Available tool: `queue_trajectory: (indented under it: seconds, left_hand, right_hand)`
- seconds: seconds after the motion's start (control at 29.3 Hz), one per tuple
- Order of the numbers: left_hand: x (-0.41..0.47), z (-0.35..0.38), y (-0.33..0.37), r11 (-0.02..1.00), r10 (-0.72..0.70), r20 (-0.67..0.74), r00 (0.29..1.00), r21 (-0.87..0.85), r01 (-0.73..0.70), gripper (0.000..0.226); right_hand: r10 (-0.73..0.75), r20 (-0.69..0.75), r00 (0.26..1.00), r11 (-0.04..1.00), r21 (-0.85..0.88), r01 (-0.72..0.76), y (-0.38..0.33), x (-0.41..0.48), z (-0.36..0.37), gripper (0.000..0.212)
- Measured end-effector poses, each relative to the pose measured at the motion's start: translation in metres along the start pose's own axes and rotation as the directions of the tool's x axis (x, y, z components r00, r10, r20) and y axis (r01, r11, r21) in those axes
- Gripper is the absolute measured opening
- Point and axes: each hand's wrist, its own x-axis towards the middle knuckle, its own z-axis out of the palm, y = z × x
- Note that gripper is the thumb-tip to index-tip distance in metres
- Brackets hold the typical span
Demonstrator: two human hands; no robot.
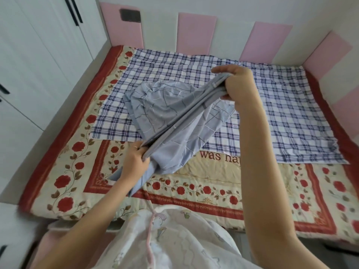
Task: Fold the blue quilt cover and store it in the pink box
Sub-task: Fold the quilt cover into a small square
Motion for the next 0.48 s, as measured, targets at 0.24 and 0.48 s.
queue_trajectory:
  seconds: [0.24, 0.48]
  left_hand:
    - [-0.027, 0.014, -0.025, 0.988, -0.154, 0.068, 0.986, -0.025, 0.156, 0.006]
    - [-0.03, 0.027, -0.029, 0.933, -0.31, 0.138, 0.941, -0.145, 0.329, 0.009]
  right_hand:
    - [-0.054, -0.202, 0.978, 0.965, 0.242, 0.103, -0.004, -0.007, -0.011, 0.048]
    - [0.072, -0.36, 0.93, 0.854, 0.505, 0.129, 0.013, -0.007, -0.019, 0.046]
